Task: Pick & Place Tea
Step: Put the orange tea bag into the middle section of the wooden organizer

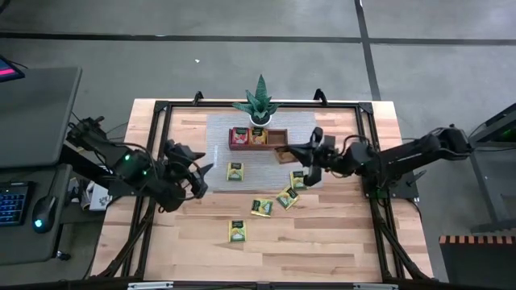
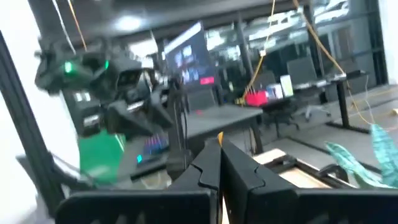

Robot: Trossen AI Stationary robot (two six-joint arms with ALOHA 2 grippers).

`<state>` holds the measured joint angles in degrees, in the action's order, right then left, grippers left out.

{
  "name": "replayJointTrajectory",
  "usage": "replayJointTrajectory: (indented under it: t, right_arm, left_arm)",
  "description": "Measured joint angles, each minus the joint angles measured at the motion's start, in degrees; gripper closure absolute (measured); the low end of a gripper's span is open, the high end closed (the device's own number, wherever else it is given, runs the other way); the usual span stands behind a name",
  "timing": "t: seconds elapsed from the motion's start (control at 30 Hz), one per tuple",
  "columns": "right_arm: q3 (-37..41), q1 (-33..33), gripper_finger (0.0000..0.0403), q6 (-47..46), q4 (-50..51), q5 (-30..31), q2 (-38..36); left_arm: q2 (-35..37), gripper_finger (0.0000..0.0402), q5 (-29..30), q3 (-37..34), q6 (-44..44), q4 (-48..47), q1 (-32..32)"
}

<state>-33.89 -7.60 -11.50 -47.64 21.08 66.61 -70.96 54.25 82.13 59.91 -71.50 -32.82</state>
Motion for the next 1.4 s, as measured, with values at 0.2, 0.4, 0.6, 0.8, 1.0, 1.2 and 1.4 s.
replayJointTrajectory:
  t: [0.2, 0.4, 0.6, 0.8, 1.0, 1.2, 1.4]
  right_arm:
    - [6.9, 6.8, 0.0403, -7.7, -9.8, -3.3, 4.9]
    - [1.5, 13.6, 0.0403, -9.7, -10.4, -8.1, 15.3]
    - [-3.9, 18.5, 0.0403, -14.0, -12.9, -10.6, 27.5]
    - [-4.2, 20.0, 0.0403, -18.9, -22.4, -9.0, 37.7]
    - [-8.2, 22.0, 0.0403, -20.0, -22.3, -9.5, 42.6]
    - [-11.9, 23.4, 0.0403, -19.8, -16.4, -10.1, 44.2]
    - [-13.1, 24.2, 0.0403, -21.1, -10.6, -8.4, 44.2]
  left_arm:
    - [0.4, 0.0204, 3.6, -4.2, 0.6, 4.3, -0.6]
    - [0.4, 0.0204, 8.4, -6.2, -0.1, 3.6, -0.5]
    - [3.4, 0.0204, 10.9, -8.5, -1.0, 4.1, -0.6]
    - [10.7, 0.0204, 10.6, -15.5, -1.1, 4.9, -0.6]
    - [21.0, 0.0204, 7.3, -25.4, -3.6, 12.8, -0.6]
    - [30.1, 0.0204, 4.1, -33.3, -10.4, 23.7, -0.6]
    - [33.6, 0.0204, 3.1, -35.1, -13.6, 25.0, -0.6]
